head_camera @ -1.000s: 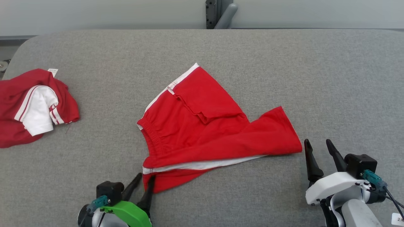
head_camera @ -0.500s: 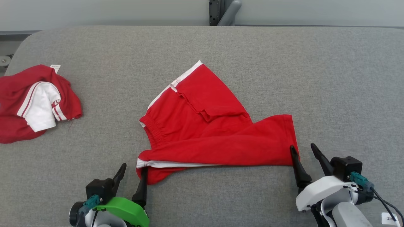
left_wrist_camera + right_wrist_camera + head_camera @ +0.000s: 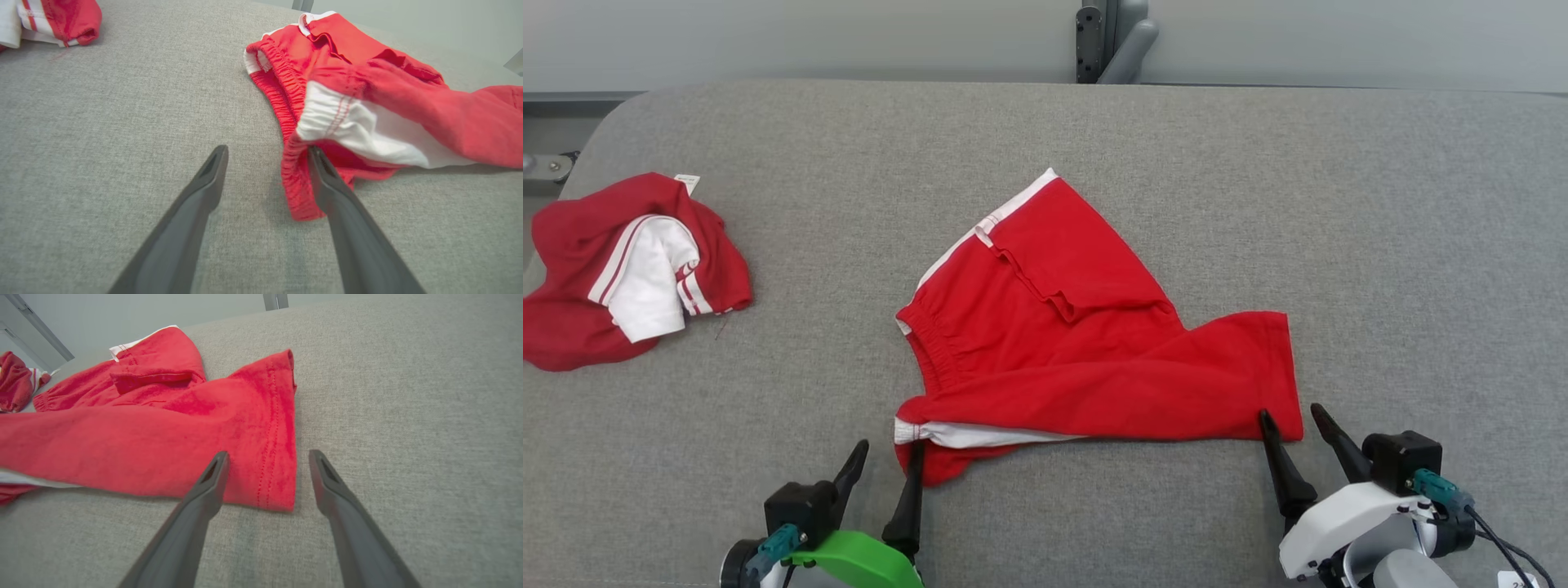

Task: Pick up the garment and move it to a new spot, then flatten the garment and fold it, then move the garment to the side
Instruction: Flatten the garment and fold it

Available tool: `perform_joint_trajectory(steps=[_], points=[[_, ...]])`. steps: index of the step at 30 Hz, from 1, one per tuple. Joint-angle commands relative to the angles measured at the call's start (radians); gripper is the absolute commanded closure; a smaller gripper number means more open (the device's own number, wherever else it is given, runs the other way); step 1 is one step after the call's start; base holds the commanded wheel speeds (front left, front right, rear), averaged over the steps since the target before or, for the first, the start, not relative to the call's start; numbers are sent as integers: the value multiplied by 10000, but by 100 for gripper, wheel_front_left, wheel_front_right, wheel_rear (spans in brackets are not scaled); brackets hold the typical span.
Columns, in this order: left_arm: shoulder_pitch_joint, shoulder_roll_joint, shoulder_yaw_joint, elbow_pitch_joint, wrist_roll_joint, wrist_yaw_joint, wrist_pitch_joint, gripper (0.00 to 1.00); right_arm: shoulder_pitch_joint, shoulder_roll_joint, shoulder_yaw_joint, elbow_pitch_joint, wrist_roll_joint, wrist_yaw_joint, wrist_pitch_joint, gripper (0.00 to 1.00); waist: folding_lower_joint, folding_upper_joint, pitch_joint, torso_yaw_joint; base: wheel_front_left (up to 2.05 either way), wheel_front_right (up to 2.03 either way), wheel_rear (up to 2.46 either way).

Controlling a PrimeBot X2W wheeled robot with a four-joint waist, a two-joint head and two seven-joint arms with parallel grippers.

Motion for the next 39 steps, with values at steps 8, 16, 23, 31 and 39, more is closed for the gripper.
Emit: perform_joint_trajectory(steps=[8, 16, 23, 31, 39], points=[[510, 23, -180, -98, -80, -26, -5, 0, 318, 23, 152, 160, 148, -14, -28, 0, 0, -1, -364, 29, 0, 0, 0], [602, 25, -463, -341, -113, -26, -5, 0, -7, 62, -165, 522, 249, -14, -28, 0, 0, -1, -97, 416, 0, 0, 0], [612, 14, -359, -552, -26, -26, -5, 0, -94, 112, -343, 512, 203, -14, -28, 58, 0, -1, -14, 586, 0, 0, 0], [599, -14, -303, -614, 0, -27, -5, 0, -361, 72, -408, 198, 246, -14, -28, 100, 0, -1, 49, 527, 0, 0, 0], [411, -67, -497, -624, -29, -27, -5, 0, -951, -154, -424, 40, 422, -14, -28, 100, 0, -1, 119, 661, 0, 0, 0]])
